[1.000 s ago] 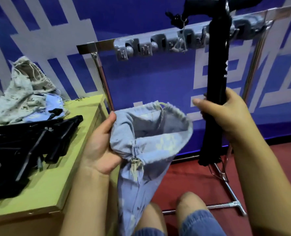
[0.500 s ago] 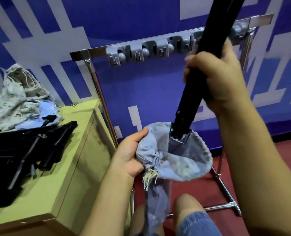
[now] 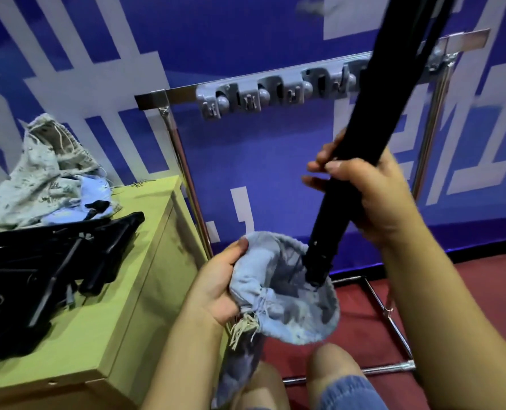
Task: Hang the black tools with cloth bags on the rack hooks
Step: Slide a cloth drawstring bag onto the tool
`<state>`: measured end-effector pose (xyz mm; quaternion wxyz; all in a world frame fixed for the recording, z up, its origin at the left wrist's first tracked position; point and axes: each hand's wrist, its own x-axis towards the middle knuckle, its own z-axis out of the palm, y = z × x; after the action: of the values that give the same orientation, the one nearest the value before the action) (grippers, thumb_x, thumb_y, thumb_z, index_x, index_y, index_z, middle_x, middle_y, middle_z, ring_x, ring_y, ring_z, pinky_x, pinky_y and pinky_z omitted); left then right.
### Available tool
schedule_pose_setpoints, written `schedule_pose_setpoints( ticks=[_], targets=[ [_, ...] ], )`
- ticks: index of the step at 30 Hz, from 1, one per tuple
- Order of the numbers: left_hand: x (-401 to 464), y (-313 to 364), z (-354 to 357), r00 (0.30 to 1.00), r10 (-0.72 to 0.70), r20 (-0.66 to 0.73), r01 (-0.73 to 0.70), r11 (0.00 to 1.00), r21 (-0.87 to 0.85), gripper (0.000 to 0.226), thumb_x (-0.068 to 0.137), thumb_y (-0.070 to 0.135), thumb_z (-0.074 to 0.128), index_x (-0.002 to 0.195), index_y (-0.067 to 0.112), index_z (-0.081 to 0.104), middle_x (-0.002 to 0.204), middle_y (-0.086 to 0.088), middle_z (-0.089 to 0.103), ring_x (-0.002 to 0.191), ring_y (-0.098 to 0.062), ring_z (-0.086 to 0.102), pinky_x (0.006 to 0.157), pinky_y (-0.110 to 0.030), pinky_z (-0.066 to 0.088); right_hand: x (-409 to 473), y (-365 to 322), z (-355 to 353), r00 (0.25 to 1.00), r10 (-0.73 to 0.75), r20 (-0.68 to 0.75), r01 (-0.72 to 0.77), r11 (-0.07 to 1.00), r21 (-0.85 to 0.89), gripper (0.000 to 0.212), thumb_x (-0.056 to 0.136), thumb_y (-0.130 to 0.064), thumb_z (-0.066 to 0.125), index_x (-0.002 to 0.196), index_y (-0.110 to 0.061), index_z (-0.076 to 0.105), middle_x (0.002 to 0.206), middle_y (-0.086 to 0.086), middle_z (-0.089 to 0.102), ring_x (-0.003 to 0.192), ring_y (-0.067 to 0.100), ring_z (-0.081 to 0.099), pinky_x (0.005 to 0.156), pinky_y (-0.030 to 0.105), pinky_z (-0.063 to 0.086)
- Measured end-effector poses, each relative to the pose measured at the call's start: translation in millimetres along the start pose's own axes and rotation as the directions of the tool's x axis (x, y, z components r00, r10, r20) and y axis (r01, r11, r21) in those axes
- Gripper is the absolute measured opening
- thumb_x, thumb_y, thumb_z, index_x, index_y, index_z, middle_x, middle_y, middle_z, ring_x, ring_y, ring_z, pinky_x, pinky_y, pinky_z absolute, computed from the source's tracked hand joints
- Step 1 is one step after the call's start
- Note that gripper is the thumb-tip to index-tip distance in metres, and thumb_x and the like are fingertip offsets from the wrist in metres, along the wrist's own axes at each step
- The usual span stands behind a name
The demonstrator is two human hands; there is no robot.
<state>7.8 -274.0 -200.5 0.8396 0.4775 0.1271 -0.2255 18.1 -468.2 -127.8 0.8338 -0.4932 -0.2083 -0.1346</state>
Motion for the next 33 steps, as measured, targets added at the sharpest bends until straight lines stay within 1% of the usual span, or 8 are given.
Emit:
schedule_pose_setpoints(
  ticks=[4,12,15,19,23,26,29,33],
  targets=[
    [6.3,-11.4,-2.8,0.997,-0.051,-0.063,0.048,0.997,-0.053,0.049,0.094,0.029,0.045,0.127,-0.007,0.051,0.131,-0.027,0.052,0.102,-0.032,0.059,0.091,-0.040,0.048,2.4,-14.1,-0.5,0.986,-0.167,-0.023,0.169,0.981,0.092,0.031,0.064,-0.001,0.057,0.091,-0.014,0.049,0.070,0.000,0.054,0.064,0.016,0.054,0.070,0.034,0.049],
    [12.0,-20.5,-4.7,0.990,-0.088,-0.111,0.090,0.996,0.015,0.042,0.094,0.029,0.047,0.103,-0.008,0.063,0.084,-0.024,0.069,0.066,-0.031,0.069,0.061,-0.038,0.057,0.3,-27.9,-2.1,0.910,-0.405,-0.089,0.404,0.914,-0.026,0.029,0.067,-0.004,0.058,0.092,-0.015,0.047,0.076,0.000,0.051,0.076,0.023,0.046,0.080,0.037,0.041],
    [9.4,-24.5,-4.9,0.992,-0.093,-0.086,0.098,0.994,0.056,0.046,0.093,0.033,0.048,0.111,-0.008,0.062,0.106,-0.027,0.066,0.097,-0.036,0.065,0.092,-0.044,0.050,0.5,-35.5,-1.6,0.887,-0.450,-0.107,0.447,0.893,-0.052,0.028,0.069,-0.002,0.055,0.092,-0.016,0.047,0.076,-0.001,0.052,0.079,0.025,0.044,0.080,0.037,0.041],
    [9.5,-19.9,2.3,0.995,-0.073,0.074,0.075,0.997,-0.027,0.046,0.093,0.030,0.044,0.123,-0.003,0.057,0.119,-0.022,0.060,0.109,-0.033,0.057,0.109,-0.043,0.033,-12.5,-25.6,10.7,0.928,-0.373,-0.002,0.373,0.928,0.008,0.031,0.066,-0.005,0.057,0.093,-0.015,0.046,0.073,0.000,0.052,0.069,0.021,0.048,0.073,0.036,0.044],
    [8.7,-14.1,6.2,0.990,-0.020,0.141,0.034,0.995,-0.092,0.041,0.082,0.024,0.051,0.109,-0.004,0.065,0.105,-0.020,0.064,0.090,-0.031,0.066,0.089,-0.040,0.052,-20.3,-10.6,13.2,0.978,-0.197,0.065,0.189,0.976,0.112,0.031,0.063,-0.008,0.059,0.091,-0.016,0.050,0.070,0.002,0.052,0.065,0.018,0.052,0.074,0.036,0.050],
    [1.5,-14.2,14.2,0.972,0.021,0.235,-0.012,0.999,-0.038,0.040,0.084,0.023,0.048,0.117,0.002,0.060,0.099,-0.018,0.066,0.081,-0.029,0.068,0.072,-0.039,0.058,-17.4,0.3,7.4,0.995,-0.097,0.011,0.097,0.995,-0.032,0.034,0.064,-0.012,0.064,0.094,-0.019,0.050,0.076,0.003,0.054,0.071,0.018,0.057,0.082,0.042,0.048],
    [0.8,-14.4,11.5,0.951,0.155,0.267,-0.158,0.987,-0.009,0.044,0.086,0.016,0.055,0.126,-0.002,0.053,0.109,-0.021,0.062,0.092,-0.030,0.064,0.087,-0.041,0.052,-18.5,14.3,1.3,0.998,-0.030,0.058,0.042,0.974,-0.221,0.032,0.071,-0.029,0.063,0.099,-0.026,0.048,0.085,0.002,0.061,0.086,0.023,0.064,0.089,0.043,0.047],
    [-2.6,-8.9,1.5,0.943,0.198,0.268,-0.221,0.974,0.058,0.037,0.085,0.014,0.054,0.116,-0.005,0.058,0.094,-0.019,0.068,0.079,-0.026,0.068,0.077,-0.035,0.055,-20.2,17.5,-6.3,0.997,-0.003,0.072,0.030,0.927,-0.375,0.034,0.072,-0.040,0.059,0.100,-0.021,0.053,0.098,0.001,0.060,0.096,0.017,0.061,0.082,0.018,0.046]
  ],
)
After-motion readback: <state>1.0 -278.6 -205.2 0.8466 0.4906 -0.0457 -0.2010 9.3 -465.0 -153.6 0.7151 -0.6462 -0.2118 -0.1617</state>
